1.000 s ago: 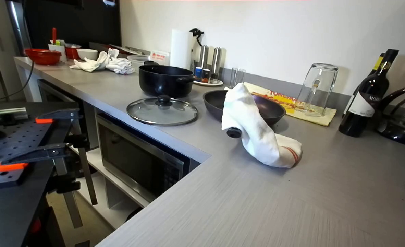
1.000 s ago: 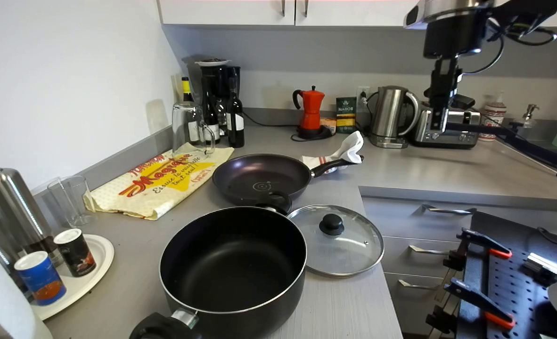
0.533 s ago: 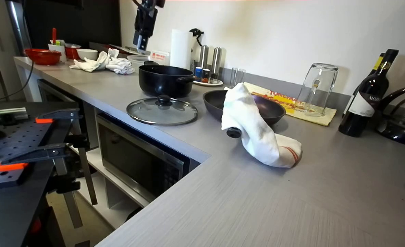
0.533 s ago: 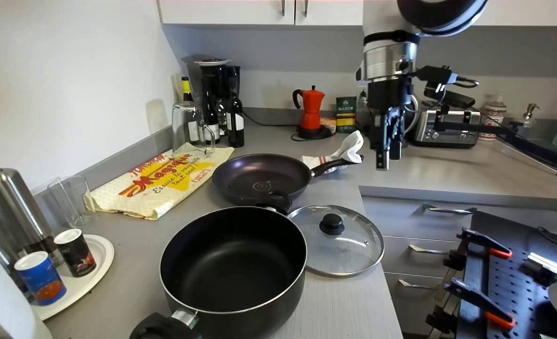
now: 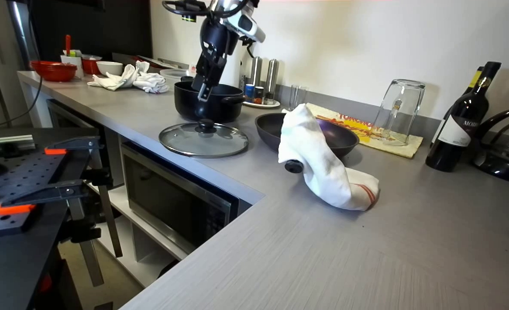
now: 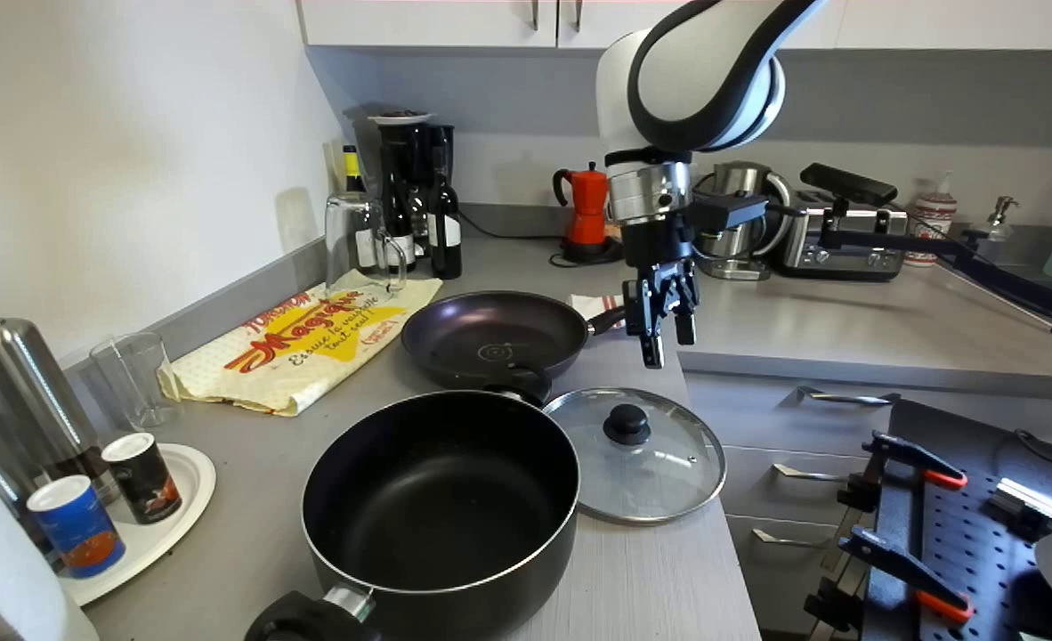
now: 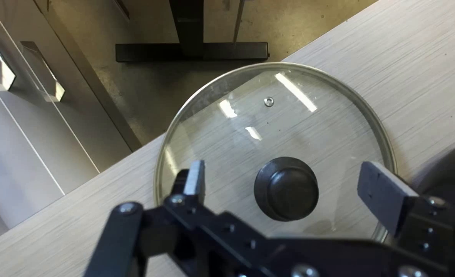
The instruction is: Put the glass lid on the black pot.
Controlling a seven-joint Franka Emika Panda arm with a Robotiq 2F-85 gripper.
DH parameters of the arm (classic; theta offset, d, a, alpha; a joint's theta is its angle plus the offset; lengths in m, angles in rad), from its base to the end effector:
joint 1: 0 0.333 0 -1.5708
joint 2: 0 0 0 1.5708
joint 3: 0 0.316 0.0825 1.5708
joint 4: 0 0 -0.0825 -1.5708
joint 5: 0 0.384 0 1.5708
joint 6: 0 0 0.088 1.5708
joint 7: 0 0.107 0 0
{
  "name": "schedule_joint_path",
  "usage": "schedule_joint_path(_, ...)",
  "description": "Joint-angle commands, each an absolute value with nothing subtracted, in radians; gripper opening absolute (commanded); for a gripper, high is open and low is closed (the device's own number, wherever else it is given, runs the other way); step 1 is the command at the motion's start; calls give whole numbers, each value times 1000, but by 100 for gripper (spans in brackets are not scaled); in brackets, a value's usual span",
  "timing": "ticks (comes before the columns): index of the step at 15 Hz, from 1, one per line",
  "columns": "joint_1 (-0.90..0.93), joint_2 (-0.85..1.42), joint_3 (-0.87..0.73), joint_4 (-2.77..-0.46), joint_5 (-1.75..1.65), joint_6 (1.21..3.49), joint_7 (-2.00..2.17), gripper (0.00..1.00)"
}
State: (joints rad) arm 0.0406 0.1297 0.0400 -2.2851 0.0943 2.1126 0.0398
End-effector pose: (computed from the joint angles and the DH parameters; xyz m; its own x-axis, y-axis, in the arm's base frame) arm 0.4899 0.0441 0.2754 0.9533 -0.0102 -0.3018 -0.0283 -0.9980 -0.0558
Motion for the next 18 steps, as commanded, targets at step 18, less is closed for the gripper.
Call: schedule_joint_path(18,79,353,72,-2218,121,2309,54,100)
